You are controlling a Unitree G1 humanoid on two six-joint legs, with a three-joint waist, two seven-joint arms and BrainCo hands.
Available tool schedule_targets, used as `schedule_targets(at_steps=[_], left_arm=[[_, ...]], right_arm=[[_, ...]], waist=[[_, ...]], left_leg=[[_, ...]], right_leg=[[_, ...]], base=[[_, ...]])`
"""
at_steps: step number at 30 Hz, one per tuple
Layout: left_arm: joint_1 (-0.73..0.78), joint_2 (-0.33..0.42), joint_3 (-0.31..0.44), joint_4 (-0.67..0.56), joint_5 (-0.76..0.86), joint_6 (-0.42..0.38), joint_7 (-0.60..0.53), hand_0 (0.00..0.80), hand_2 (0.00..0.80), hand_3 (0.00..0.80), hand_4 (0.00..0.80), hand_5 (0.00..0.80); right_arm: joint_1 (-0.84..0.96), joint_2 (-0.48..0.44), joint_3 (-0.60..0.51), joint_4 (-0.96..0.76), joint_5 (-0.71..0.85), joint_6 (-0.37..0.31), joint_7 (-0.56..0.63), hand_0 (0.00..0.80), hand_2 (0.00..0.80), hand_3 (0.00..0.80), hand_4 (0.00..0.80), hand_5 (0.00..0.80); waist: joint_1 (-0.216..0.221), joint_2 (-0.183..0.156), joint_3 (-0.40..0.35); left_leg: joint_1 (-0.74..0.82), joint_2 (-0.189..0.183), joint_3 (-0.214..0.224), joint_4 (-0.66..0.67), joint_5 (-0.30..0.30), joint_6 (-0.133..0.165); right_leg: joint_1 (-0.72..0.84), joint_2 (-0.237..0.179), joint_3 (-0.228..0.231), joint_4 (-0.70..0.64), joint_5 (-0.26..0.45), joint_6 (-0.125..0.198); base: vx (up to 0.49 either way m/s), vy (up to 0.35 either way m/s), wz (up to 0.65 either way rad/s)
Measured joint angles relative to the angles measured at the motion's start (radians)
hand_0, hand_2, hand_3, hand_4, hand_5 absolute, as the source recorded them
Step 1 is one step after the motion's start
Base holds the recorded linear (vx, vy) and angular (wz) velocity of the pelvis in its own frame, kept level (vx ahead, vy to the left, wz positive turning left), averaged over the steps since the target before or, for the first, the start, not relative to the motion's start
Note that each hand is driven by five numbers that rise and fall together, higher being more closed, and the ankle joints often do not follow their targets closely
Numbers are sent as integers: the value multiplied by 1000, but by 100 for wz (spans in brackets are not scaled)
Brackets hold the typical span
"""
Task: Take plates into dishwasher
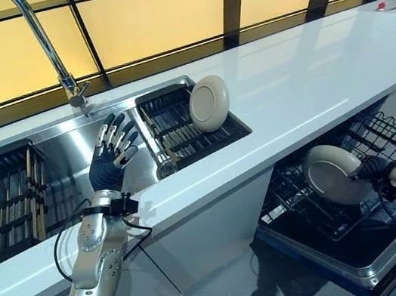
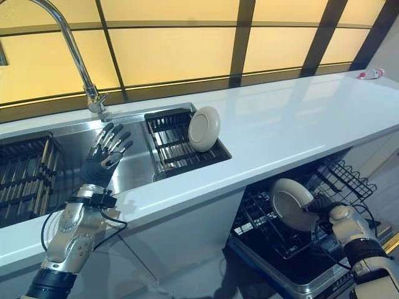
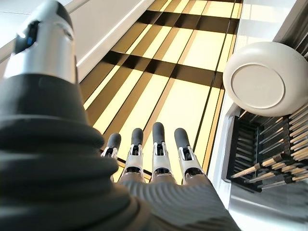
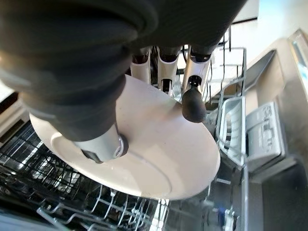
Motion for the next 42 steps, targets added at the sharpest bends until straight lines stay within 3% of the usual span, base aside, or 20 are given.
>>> schedule_targets(at_steps=[14,26,28,29,42], left_arm=[[-11,1,-7,0,0,0,6,0,0,0,0,0],[-11,1,-7,0,0,0,5,0,0,0,0,0],[-11,1,-7,0,0,0,5,0,0,0,0,0],[-11,1,-7,0,0,0,4,0,0,0,0,0],[-10,0,-7,0,0,-3,4,0,0,0,0,0]], right_arm=[[-69,114,52,198,-2,0,-23,800,800,800,800,800],[-69,121,89,214,-23,-6,-41,800,800,800,800,800],[-69,124,89,214,-23,-8,-41,464,464,464,464,464],[-69,125,89,213,-23,-8,-42,0,0,0,0,0],[-24,121,61,46,-44,-11,-101,0,0,0,0,0]], waist=[[45,29,5],[56,54,3],[56,54,3],[56,54,3],[50,53,4]], left_leg=[[-1,-8,-42,0,10,7],[-2,-9,-52,0,16,2],[-1,-8,-52,0,16,2],[-1,-8,-52,0,16,3],[-1,-8,-49,-1,13,7]], right_leg=[[18,-10,-45,0,-2,-1],[23,-11,-55,0,-3,-2],[23,-10,-55,0,-3,-2],[23,-10,-55,0,-3,-2],[19,-10,-51,0,-3,-2]], base=[[-20,-23,9],[-7,-2,1],[0,0,0],[0,0,0],[0,0,0]])
